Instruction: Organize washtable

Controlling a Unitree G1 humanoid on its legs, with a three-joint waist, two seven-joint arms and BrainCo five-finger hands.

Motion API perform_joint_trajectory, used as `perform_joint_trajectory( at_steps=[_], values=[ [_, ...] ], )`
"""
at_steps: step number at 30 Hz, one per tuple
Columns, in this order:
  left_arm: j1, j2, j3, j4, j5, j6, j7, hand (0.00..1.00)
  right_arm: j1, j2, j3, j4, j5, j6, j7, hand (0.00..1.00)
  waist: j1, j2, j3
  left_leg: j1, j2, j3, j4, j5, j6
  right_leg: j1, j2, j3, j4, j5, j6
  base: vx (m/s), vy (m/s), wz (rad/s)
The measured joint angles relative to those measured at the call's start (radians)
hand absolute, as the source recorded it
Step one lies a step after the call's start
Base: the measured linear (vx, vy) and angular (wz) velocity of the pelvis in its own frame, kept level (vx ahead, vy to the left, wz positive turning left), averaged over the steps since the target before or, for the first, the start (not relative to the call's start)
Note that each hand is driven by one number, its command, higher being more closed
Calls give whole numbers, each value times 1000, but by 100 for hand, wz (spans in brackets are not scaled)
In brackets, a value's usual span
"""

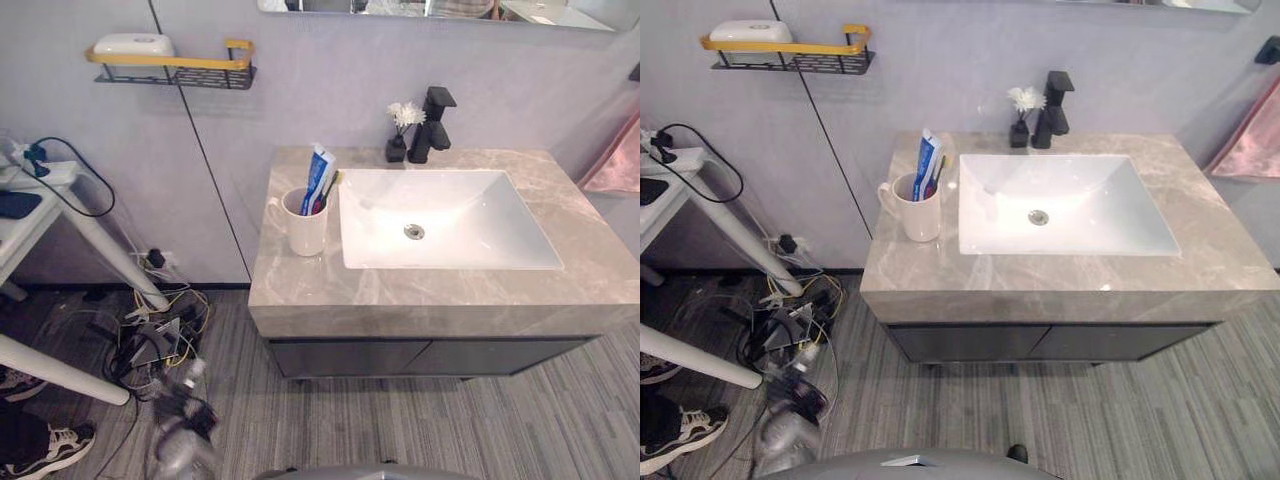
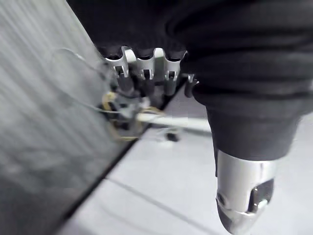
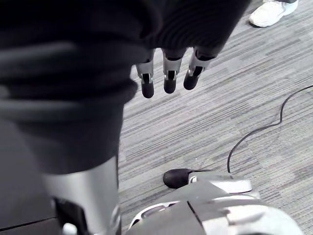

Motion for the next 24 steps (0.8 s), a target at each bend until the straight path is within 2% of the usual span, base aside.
perform_joint_trajectory(
  at_steps=[2,4,5,6,8,10,14,18,21,22,24],
  values=[
    [-19,-3,19,-206,-56,-64,37,0,0,-2,5,24,31,-14,8,0,5,-5,-7,-8,1,-1,4,0,-1,3,0,0,0,0,0,-49,0,4],
    [-27,-3,3,-361,-84,-111,44,0,2,-1,13,26,51,-18,11,0,4,-10,-12,-11,1,-2,9,0,-1,3,-2,0,0,0,0,-47,5,4],
    [-35,-3,-25,-435,-84,-141,45,0,8,0,17,28,65,-21,20,0,4,-11,-13,-12,1,-2,12,0,-1,5,-3,0,0,0,0,-38,9,4],
    [-37,-4,-45,-469,-84,-148,44,0,11,0,20,29,64,-21,26,0,4,-12,-14,-13,1,-3,12,-1,-1,6,-3,0,0,0,0,-43,10,7],
    [-36,-4,-170,-587,-82,-171,29,0,18,0,38,29,65,-26,30,0,6,-17,-18,-16,1,-6,15,-6,-2,10,-3,-2,0,0,0,-40,7,6],
    [-35,-3,-272,-646,-75,-175,10,0,20,-1,48,28,64,-33,35,0,5,-20,-20,-17,1,-6,15,-9,-5,9,-3,-2,0,0,0,0,0,0],
    [-36,21,-607,-719,-70,-179,-88,0,20,-1,49,29,64,-42,47,0,-6,-19,-28,-33,1,-5,18,-10,-7,-8,-2,1,0,0,0,0,0,0],
    [-40,31,-731,-700,-70,-174,-158,0,17,-6,49,30,64,-44,48,0,-17,-17,-34,-51,4,-4,34,-8,-3,-24,1,3,0,0,1,25,-9,-1],
    [-57,45,-745,-685,-70,-166,-181,0,14,-10,53,30,62,-44,49,0,-22,-14,-35,-52,4,-4,34,-8,-3,-27,2,4,0,0,0,42,-10,0],
    [-68,52,-750,-674,-70,-165,-186,100,13,-10,54,30,61,-44,49,0,-23,-15,-35,-52,4,-4,35,-8,-3,-31,2,3,0,0,1,0,0,0],
    [-95,68,-761,-634,-70,-156,-195,100,11,-13,68,31,61,-44,47,0,-24,-16,-36,-54,4,-1,38,-8,-3,-33,1,4,0,0,1,0,0,0]
  ],
)
